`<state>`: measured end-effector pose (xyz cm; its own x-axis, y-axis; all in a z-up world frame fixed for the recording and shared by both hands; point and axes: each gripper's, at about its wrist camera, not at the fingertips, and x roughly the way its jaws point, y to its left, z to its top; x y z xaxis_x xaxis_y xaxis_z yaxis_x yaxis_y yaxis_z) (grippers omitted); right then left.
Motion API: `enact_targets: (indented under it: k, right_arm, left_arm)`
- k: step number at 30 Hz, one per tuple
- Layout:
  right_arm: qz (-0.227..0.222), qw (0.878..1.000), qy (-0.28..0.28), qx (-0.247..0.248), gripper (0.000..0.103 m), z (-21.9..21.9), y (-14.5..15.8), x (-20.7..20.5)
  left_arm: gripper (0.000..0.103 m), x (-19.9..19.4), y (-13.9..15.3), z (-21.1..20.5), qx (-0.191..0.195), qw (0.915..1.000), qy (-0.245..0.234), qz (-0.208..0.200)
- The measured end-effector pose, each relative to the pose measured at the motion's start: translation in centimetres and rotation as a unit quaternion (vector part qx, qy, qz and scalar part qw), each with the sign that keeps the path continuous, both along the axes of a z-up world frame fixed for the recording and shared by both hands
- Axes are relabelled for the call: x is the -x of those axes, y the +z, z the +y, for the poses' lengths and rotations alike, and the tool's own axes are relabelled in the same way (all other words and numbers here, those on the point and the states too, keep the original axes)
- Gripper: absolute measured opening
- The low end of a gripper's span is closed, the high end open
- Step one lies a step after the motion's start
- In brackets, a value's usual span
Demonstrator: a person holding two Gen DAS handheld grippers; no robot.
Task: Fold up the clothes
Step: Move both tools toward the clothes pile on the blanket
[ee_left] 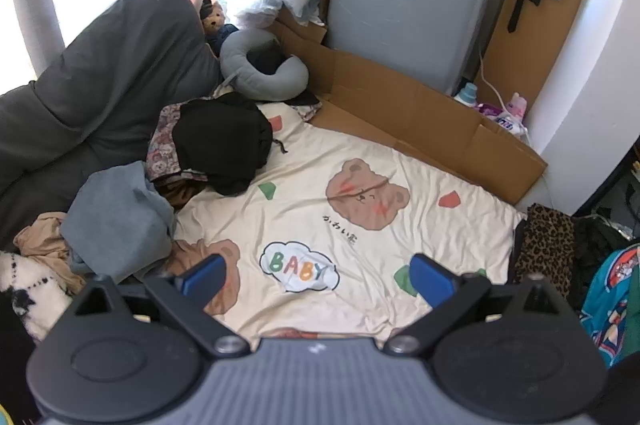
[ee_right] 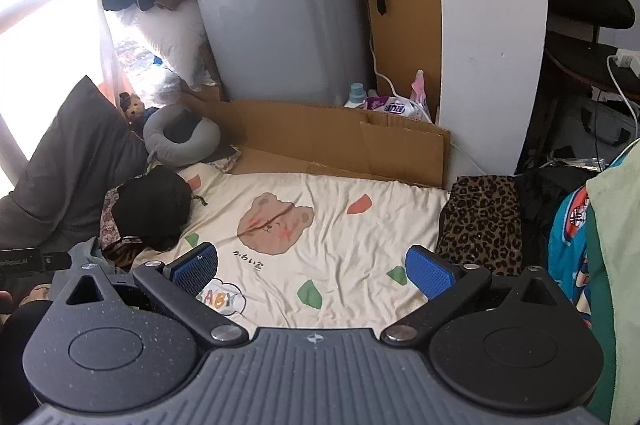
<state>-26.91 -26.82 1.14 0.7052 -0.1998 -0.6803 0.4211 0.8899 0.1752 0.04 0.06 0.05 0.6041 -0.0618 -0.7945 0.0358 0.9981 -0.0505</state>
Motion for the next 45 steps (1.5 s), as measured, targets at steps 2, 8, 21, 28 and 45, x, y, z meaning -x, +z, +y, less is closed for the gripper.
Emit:
enact_targets:
  k: [2, 8, 21, 28, 45]
  right_arm:
    - [0.004, 1.0, -0.001, 0.001, 0.103, -0.1, -0.1, -0.1]
    - [0.011, 1.0, -0.004, 0.002, 0.103, -0.3, -0.2, -0.6]
    - [0.001, 1.0, -0.006, 0.019, 0.103, -0.1, 0.4, -2.0]
    - [0.003, 1.0, 0.006, 0.007, 0.103, 0.0, -0.2, -2.9]
    - [0.013, 1.0, 0.002, 0.014, 0.103, -0.8, -2.4, -6.0]
  left_arm:
    - [0.099, -0.1, 0.0, 0.0, 0.001, 1.0, -0.003, 0.002]
    - [0.099, -0.2, 0.0, -0.3, -0.003, 0.9999, -0.013, 0.009]
    - [0.099, -1.1, 1.4, 1.0, 0.014, 0.9997, -0.018, -0.004]
    - [0.099, -2.3, 2.2, 2.4, 0.012, 0.9998, -0.015, -0.011]
    - [0.098, -5.6, 0.7, 7.3, 0.024, 0.996, -0.083, -0.022]
